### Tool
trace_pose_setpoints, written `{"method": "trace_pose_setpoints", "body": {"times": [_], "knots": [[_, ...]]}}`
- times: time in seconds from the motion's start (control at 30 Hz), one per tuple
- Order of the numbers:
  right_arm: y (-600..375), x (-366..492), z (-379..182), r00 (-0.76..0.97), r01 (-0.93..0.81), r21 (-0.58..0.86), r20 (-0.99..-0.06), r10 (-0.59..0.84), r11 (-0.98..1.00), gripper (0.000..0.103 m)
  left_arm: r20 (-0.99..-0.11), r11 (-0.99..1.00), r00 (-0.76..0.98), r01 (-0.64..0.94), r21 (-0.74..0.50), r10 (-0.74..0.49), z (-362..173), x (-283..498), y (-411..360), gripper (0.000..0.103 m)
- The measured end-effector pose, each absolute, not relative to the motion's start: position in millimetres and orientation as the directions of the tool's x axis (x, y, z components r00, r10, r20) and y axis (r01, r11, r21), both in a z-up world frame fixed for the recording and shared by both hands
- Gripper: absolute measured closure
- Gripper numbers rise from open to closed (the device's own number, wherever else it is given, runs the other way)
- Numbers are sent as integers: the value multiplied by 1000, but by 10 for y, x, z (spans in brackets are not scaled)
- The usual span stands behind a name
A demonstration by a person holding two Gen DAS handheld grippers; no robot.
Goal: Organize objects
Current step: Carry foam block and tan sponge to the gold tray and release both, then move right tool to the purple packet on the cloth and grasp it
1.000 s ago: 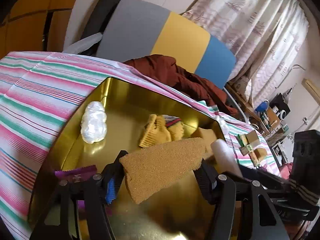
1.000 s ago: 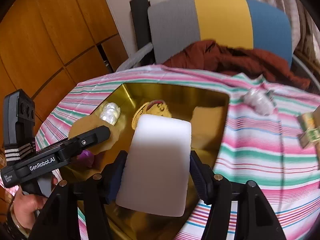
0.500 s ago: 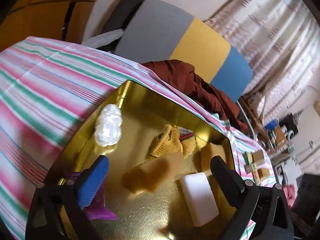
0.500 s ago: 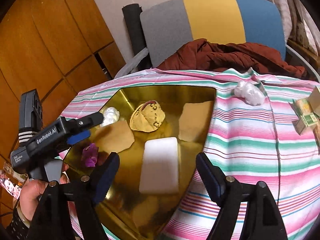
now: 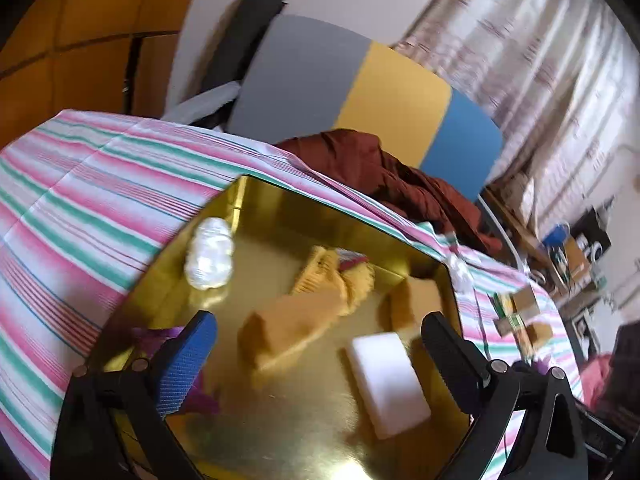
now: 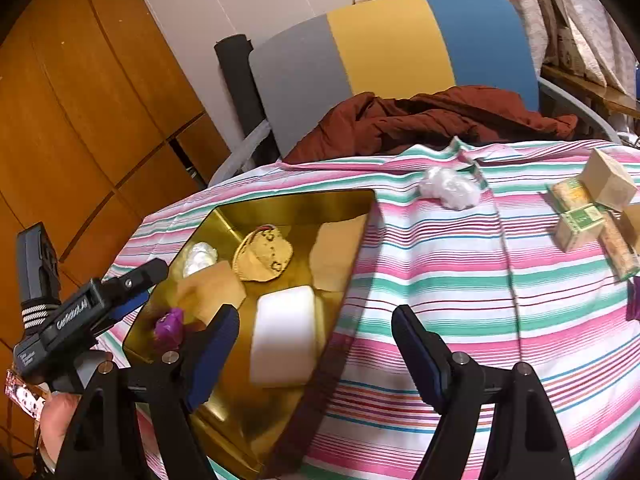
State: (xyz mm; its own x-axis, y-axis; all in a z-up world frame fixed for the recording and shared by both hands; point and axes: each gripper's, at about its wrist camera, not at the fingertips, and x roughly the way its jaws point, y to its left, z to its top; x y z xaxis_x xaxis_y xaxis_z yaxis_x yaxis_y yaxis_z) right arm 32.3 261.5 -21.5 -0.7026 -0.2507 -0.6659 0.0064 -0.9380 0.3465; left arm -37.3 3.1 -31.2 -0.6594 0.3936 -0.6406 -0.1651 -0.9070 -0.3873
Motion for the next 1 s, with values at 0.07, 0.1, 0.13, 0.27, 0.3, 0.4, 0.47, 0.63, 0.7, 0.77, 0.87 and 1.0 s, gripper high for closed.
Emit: {"method": "trace_pose_setpoints", "body": {"times": [0.07,0.1,0.13,0.27,0.3,0.4,0.47,0.63,0.7,0.77,0.87,1.0], "knots": [[2671,356,-218,-706,-6,338,-668,-235,-941,23,-645,-905,-647,-186,-382,406,-301,-352,112,0],[2709,373,-224,-706,-13,334,-670,-228,-942,23,-646,-903,-642,-197,-381,413,-297,-341,149,0],[2746,389,-230,-706,-21,331,-673,-221,-943,23,-646,-901,-637,-208,-380,420,-287,-324,194,0],[2956,478,-267,-710,-66,318,-681,-179,-946,23,-641,-890,-621,-260,-374,450,-230,-241,403,0],[3015,499,-285,-710,-80,319,-683,-171,-944,23,-643,-889,-616,-273,-368,455,-222,-222,458,0],[3189,552,-339,-705,-121,324,-693,-148,-938,23,-645,-881,-599,-329,-341,474,-185,-165,649,0],[3295,596,-371,-704,-146,312,-699,-122,-939,23,-647,-881,-599,-362,-305,471,-159,-126,769,0],[3609,743,-461,-703,-220,254,-711,-28,-942,23,-643,-863,-589,-433,-261,490,-107,-46,1017,0],[3788,800,-525,-695,-263,242,-719,9,-934,23,-643,-853,-580,-460,-248,500,-99,4,1125,0],[3983,869,-604,-679,-315,234,-732,47,-920,23,-643,-840,-567,-486,-243,514,-103,42,1205,0],[4352,987,-705,-654,-412,220,-747,119,-884,23,-649,-813,-536,-533,-236,540,-115,115,1371,0],[4734,1098,-703,-637,-510,186,-737,224,-840,23,-654,-783,-506,-579,-226,563,-130,211,1556,0]]}}
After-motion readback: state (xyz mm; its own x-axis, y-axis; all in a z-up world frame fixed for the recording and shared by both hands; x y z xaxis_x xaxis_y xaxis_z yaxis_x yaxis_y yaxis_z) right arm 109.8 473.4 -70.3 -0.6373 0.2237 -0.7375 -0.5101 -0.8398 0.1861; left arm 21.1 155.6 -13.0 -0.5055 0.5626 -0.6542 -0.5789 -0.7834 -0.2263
